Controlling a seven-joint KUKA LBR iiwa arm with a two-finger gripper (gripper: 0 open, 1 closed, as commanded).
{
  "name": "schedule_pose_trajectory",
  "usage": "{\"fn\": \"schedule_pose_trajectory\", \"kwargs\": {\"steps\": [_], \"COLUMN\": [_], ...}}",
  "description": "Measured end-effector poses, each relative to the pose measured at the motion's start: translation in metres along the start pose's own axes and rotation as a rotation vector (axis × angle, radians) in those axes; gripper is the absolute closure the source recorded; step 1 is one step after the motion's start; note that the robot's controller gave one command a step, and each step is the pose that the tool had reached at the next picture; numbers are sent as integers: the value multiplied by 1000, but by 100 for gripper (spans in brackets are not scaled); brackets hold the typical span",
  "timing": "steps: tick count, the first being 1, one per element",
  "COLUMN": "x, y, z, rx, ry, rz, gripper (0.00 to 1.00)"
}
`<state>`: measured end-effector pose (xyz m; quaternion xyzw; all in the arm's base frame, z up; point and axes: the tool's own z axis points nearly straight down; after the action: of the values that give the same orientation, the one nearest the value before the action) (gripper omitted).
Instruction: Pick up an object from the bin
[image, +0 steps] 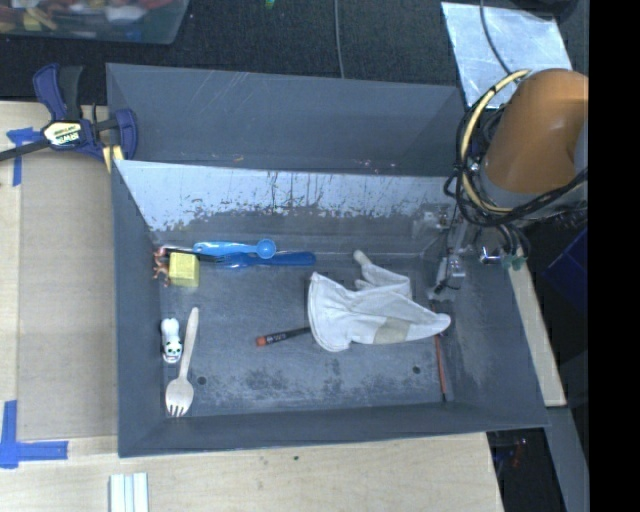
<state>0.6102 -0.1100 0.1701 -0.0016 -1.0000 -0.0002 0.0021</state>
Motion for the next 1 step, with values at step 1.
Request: {"fn": "schedule_pose_trajectory", "kwargs": {"steps": [1], "x": [-2], "y": [1], "z": [-5], "rx": [1], "ry": [-8], "rz": [-3], "gripper": [0]}}
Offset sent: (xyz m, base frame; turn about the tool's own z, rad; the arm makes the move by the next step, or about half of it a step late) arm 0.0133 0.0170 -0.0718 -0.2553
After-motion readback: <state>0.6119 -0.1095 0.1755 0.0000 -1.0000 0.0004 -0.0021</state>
